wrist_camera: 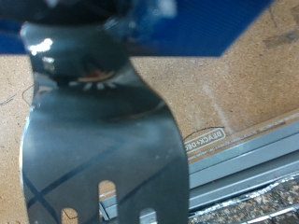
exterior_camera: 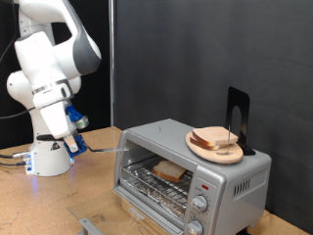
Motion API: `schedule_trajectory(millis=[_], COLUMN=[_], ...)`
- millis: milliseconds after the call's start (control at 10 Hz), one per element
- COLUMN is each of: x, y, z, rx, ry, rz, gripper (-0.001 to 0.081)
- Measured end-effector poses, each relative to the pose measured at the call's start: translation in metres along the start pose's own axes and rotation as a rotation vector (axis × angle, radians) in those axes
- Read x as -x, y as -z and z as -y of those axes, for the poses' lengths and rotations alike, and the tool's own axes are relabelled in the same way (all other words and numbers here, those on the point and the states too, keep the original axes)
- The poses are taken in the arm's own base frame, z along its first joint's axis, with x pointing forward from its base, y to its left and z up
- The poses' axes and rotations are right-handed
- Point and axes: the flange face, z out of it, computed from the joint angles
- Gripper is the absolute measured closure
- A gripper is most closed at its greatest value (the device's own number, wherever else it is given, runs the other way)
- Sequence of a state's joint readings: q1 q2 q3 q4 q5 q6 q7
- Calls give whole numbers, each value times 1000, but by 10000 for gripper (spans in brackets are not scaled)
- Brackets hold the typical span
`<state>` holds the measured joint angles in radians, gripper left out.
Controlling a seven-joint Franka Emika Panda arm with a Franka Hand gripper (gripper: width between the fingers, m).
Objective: Make a piece of toast with the oven
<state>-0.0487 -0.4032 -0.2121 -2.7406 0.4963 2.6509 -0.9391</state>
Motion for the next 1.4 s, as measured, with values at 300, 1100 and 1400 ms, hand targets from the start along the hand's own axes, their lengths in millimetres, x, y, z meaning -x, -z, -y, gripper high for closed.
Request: schedule_trajectory(millis=[300, 1100, 1400], x=[2, -18, -23], y=[2, 40, 34], z=[1, 73, 91], rx=[-38, -221, -192], ry=[-21, -225, -212], rz=[-8, -72, -72], gripper=[405, 405, 405])
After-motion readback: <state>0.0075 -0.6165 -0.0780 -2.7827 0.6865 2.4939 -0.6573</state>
